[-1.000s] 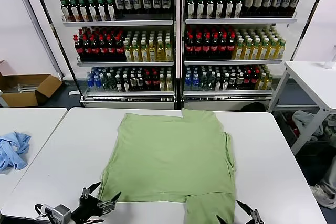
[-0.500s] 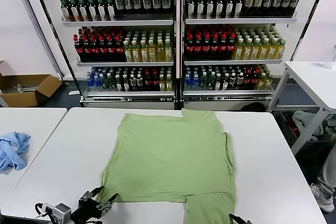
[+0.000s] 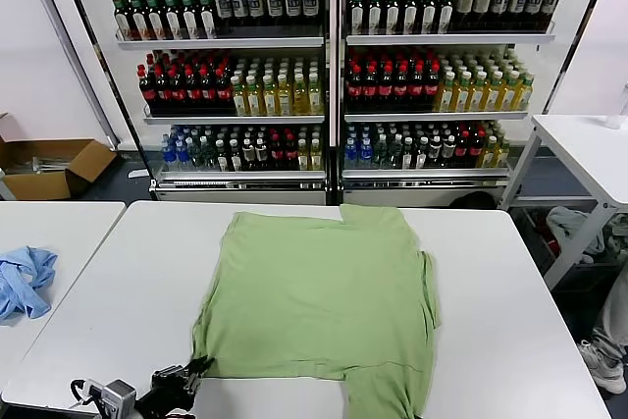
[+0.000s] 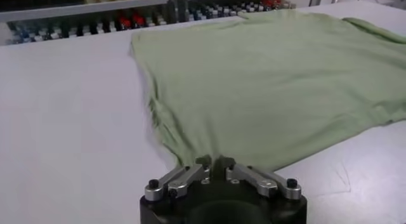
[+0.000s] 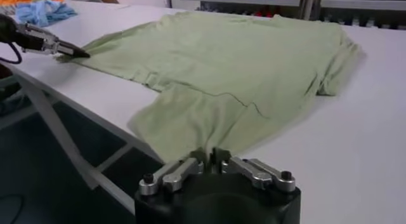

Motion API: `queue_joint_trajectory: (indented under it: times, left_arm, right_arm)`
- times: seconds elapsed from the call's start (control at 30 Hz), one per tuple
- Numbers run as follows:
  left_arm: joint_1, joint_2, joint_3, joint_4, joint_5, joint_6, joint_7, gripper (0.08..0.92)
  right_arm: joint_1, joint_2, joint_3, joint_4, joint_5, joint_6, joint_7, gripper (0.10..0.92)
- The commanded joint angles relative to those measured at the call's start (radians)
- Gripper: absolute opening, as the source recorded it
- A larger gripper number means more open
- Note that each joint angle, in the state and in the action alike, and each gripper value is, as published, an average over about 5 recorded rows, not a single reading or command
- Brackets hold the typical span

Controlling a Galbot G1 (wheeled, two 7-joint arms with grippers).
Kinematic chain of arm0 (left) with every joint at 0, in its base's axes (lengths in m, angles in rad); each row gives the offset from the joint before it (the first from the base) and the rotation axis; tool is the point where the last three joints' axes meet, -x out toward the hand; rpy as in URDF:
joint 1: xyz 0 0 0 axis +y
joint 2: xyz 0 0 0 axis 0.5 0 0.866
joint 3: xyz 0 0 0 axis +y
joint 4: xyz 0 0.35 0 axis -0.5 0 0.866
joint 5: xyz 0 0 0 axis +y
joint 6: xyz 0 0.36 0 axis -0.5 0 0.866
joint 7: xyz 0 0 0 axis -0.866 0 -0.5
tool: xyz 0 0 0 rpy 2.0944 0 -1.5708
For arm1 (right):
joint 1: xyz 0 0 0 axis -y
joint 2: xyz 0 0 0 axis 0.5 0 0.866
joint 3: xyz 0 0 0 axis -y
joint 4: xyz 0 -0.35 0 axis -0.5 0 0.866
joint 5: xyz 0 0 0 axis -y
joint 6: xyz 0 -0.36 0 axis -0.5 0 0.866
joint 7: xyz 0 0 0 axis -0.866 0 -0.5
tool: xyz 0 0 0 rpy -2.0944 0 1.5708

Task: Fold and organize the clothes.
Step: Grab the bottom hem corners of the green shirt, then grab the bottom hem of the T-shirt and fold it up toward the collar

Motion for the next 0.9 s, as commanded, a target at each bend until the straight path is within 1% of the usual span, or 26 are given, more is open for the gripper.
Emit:
queue_joint_trajectory:
  times: [0.03,0.23,0.47,0.57,0.7,0.77,0.9]
  left_arm:
    - [-0.035,0.001,-0.005,0.0,-0.05,-0.02,0.008,0.085]
    - [-0.093,0.002,-0.024,-0.004,-0.114,-0.03,0.012,0.085]
    - [-0.146,0.009,-0.04,-0.003,-0.151,-0.035,0.028,0.085]
    - [-0.15,0.009,-0.047,0.0,-0.151,-0.033,0.024,0.085]
    - [-0.088,0.016,-0.054,-0.021,-0.106,-0.001,-0.013,0.09]
    - [-0.039,0.027,-0.056,-0.04,-0.063,0.028,-0.037,0.118]
    - [0.052,0.046,-0.054,-0.074,0.011,0.117,-0.089,0.223]
  right_arm:
    - [0.041,-0.001,0.009,0.011,0.125,0.017,0.01,0.106]
    - [0.129,0.006,0.021,0.029,0.256,0.002,0.041,0.106]
    - [0.263,0.017,0.003,0.022,0.314,-0.03,0.079,0.106]
    - [0.285,0.02,-0.005,0.017,0.321,-0.037,0.087,0.106]
    - [0.247,0.021,-0.002,0.021,0.316,-0.035,0.079,0.106]
    - [0.226,0.018,0.004,0.023,0.314,-0.032,0.076,0.106]
    - [0.206,0.013,0.009,0.023,0.311,-0.029,0.075,0.106]
